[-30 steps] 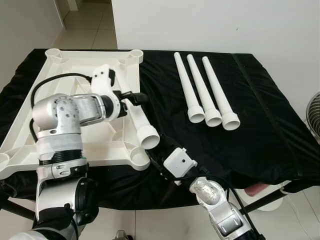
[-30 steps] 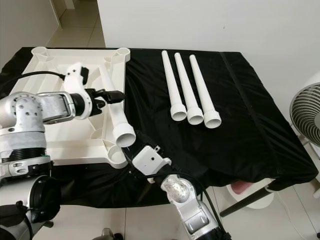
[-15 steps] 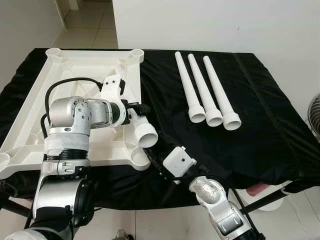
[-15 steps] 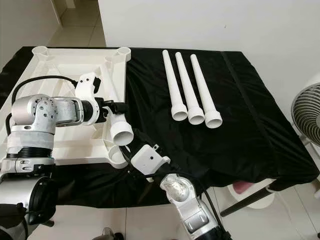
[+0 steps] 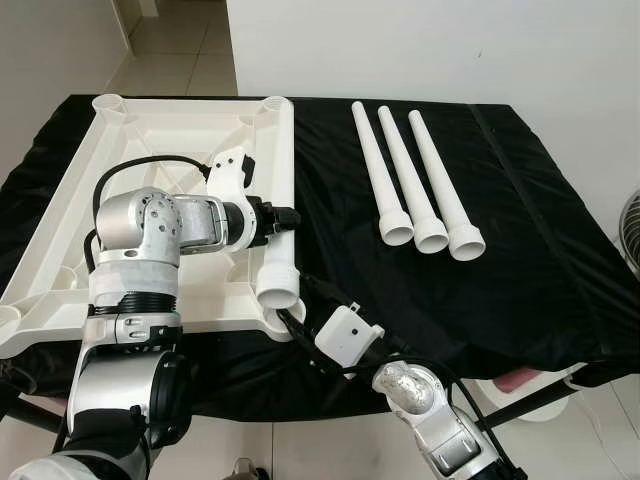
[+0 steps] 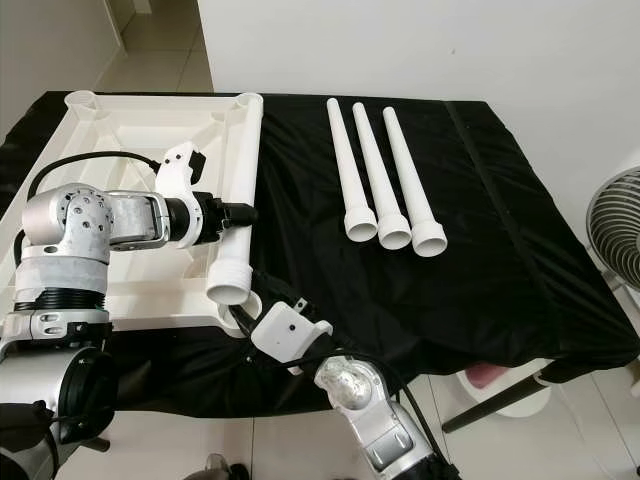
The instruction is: Building children table
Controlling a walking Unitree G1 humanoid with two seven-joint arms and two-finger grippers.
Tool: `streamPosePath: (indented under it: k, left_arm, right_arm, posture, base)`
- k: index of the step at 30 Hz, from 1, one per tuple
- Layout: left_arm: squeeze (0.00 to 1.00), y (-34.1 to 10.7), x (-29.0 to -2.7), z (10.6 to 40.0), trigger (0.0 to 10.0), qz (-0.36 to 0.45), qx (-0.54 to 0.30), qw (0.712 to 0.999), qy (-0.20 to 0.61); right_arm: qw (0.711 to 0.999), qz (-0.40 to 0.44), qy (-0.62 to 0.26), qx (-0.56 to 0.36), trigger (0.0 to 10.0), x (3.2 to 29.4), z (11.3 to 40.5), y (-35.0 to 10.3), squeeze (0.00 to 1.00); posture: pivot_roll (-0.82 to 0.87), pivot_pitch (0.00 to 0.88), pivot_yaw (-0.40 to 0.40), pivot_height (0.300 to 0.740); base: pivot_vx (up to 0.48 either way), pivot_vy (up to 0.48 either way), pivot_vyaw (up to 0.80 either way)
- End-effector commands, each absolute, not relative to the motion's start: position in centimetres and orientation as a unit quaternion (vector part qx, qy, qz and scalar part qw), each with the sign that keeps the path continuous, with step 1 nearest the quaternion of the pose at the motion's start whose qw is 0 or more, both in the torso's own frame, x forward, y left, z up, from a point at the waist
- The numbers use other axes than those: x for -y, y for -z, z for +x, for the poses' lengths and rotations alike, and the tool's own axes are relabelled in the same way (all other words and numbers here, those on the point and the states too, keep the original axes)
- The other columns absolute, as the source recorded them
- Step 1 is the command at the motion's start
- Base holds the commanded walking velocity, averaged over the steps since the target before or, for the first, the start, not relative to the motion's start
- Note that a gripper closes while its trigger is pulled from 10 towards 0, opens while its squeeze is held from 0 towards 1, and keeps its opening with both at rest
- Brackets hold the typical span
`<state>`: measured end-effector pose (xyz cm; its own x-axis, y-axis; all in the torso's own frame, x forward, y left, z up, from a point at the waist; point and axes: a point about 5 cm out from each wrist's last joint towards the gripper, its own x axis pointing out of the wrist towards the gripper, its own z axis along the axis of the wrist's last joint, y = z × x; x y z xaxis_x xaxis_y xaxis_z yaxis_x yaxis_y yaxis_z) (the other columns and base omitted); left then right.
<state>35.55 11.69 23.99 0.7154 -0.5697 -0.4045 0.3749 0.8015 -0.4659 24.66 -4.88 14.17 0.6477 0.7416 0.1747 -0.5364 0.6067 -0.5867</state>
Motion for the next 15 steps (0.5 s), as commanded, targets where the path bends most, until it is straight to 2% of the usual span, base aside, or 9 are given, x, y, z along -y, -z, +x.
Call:
streamPosePath:
  k: [1,4,6,8,9,10,12,15]
  left_arm:
    - [0.00,-24.4,-11.6,35.4,0.0,-0.182,-0.270,0.903,0.279]
    - [0.00,-26.0,-12.0,35.5,0.0,-0.200,-0.227,0.910,0.285]
    - [0.00,-28.1,-13.0,35.3,0.0,-0.166,-0.149,0.936,0.274]
    - [0.00,-28.6,-13.1,35.2,0.0,-0.151,-0.127,0.942,0.272]
    - [0.00,-29.2,-13.2,34.8,0.0,-0.137,-0.102,0.946,0.275]
    - [0.00,-29.2,-13.2,34.8,0.0,-0.137,-0.102,0.946,0.275]
    - [0.00,-29.7,-13.0,34.2,0.0,-0.134,-0.088,0.944,0.290]
    - [0.00,-29.8,-12.9,33.8,0.0,-0.126,-0.079,0.942,0.300]
  right_arm:
    - [0.876,-0.250,-0.347,0.222,10.0,5.4,25.2,-15.0,0.00]
    - [0.893,-0.228,-0.331,0.202,10.0,5.8,25.8,-15.2,0.00]
    - [0.911,-0.182,-0.315,0.192,10.0,6.2,26.7,-16.3,0.00]
    - [0.913,-0.173,-0.314,0.195,10.0,6.3,26.9,-16.7,0.00]
    - [0.918,-0.149,-0.312,0.195,10.0,6.4,27.4,-17.4,1.00]
    - [0.918,-0.149,-0.312,0.195,10.0,6.4,27.4,-17.4,1.00]
    - [0.928,-0.092,-0.316,0.175,10.0,6.4,28.0,-18.2,1.00]
    - [0.927,-0.023,-0.343,0.151,10.0,6.0,28.1,-18.9,1.00]
  posture:
    - [0.04,0.105,0.032,0.740]
    - [0.03,0.102,0.031,0.740]
    - [0.03,0.099,0.025,0.740]
    - [0.03,0.099,0.025,0.740]
    - [0.03,0.097,0.019,0.740]
    - [0.03,0.097,0.019,0.740]
    - [0.03,0.098,0.014,0.740]
    - [0.03,0.097,0.012,0.740]
  base:
    - [0.000,0.000,0.00]
    - [0.000,0.000,0.00]
    - [0.000,0.000,0.00]
    - [0.000,0.000,0.00]
    - [0.000,0.000,0.00]
    - [0.000,0.000,0.00]
    - [0.000,0.000,0.00]
    - [0.000,0.000,0.00]
